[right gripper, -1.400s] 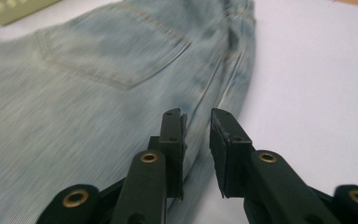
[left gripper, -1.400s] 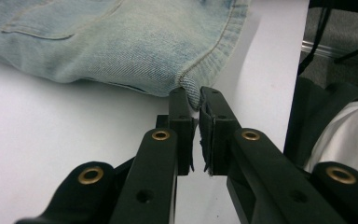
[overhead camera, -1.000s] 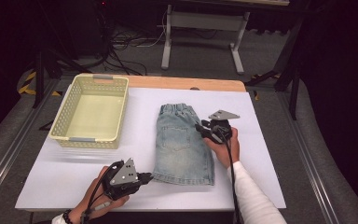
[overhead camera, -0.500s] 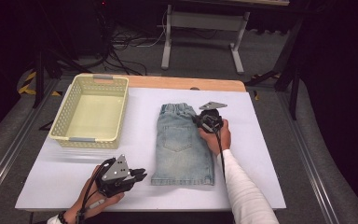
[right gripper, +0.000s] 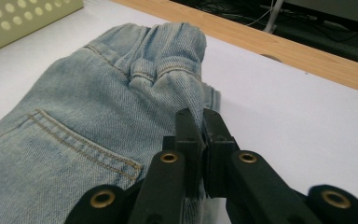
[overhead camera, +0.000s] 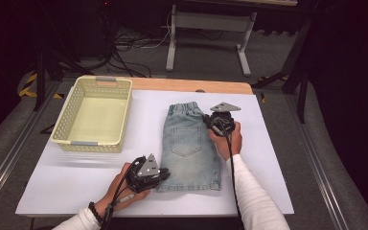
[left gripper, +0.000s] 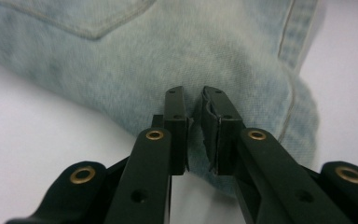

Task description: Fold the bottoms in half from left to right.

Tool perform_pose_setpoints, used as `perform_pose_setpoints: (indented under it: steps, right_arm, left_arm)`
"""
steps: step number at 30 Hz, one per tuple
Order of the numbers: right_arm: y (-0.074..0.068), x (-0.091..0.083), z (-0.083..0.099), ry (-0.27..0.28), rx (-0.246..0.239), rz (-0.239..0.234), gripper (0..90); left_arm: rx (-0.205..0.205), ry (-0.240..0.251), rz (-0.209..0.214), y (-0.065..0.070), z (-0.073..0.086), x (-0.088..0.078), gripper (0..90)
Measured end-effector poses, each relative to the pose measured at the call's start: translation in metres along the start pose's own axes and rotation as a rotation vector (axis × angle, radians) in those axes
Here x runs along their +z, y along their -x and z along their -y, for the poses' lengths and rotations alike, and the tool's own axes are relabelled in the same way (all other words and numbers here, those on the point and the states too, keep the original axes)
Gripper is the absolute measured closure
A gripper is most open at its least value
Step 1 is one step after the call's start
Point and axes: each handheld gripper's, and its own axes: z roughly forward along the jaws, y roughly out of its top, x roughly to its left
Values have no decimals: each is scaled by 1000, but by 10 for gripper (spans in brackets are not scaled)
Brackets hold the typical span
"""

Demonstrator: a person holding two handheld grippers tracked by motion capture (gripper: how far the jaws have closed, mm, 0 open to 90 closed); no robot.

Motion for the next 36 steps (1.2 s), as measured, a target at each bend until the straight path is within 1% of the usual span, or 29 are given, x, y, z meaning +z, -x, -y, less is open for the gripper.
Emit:
perform_pose_setpoints:
  steps: [1,2,3,4,5,6,7,9,11,12,13,15,16,17,19,20,21,22,23,24,25,26,27,29,30,33,34,35,36]
  right_arm:
    - [2,0,0,1,10,1,862]
    - [5,0,1,-2,13,3,861]
    - [5,0,1,-2,13,3,861]
    - [7,2,3,-10,18,10,862]
    - [13,12,12,-46,33,12,858]
    - [15,15,15,-51,46,3,857]
    - [15,15,15,-51,46,3,857]
    - [19,25,24,-60,81,-15,845]
    - [18,28,26,-74,60,-8,828]
    - [17,29,27,-82,42,2,808]
    - [15,30,29,-82,28,21,759]
    - [13,29,31,-76,21,49,692]
    - [13,26,32,-77,28,57,646]
    - [12,22,33,-72,32,64,632]
    - [10,11,37,-50,42,52,629]
    - [9,3,41,-26,55,49,621]
    - [8,-4,46,-14,72,33,619]
    - [7,-8,49,-24,71,24,611]
    - [6,-11,51,-34,58,24,599]
    - [3,-18,54,-40,38,25,592]
    - [3,-18,54,-40,38,25,592]
    - [1,-24,56,-35,32,24,590]
    - [-1,-31,60,-39,31,14,580]
    - [-6,-42,68,-48,27,-1,561]
    - [-12,-52,75,-55,13,-6,534]
    - [-20,-66,85,-78,0,-15,486]
    - [-22,-72,90,-78,14,-28,460]
    - [-23,-74,92,-80,28,-37,439]
    - [-24,-77,96,-86,55,-57,412]
  left_arm:
    - [7,-10,2,0,1,2,803]
    - [6,-17,3,0,3,5,803]
    - [6,-17,3,0,3,5,805]
    - [-4,-5,8,0,6,9,805]
    - [-5,-3,7,0,7,9,809]
    - [-4,-5,9,0,7,9,809]
    - [-4,-5,9,0,7,9,809]
    - [-8,0,23,-1,8,10,812]
    - [-1,-1,26,-2,8,10,812]
    - [-3,0,27,-2,8,10,812]
    - [-2,0,26,-2,8,10,812]
    - [-1,3,22,-1,8,10,812]
    - [1,2,19,0,8,10,812]
    - [2,2,19,0,8,10,812]
    - [-1,2,21,0,8,10,811]
    - [-3,2,23,-1,8,10,811]
    - [-4,2,24,-1,8,11,811]
    - [-7,0,25,-1,8,10,811]
    - [-3,1,24,-2,8,10,809]
    - [-3,0,23,-1,8,10,809]
    - [-3,0,23,-1,8,10,809]
    - [-1,1,20,0,8,10,809]
    - [8,-1,17,0,8,10,809]
    - [7,0,17,0,8,10,809]
    - [1,2,19,0,8,10,809]
    - [8,0,16,0,8,10,808]
    - [12,2,10,1,8,10,808]
    - [10,1,10,1,8,10,808]
    - [10,1,10,1,8,10,808]
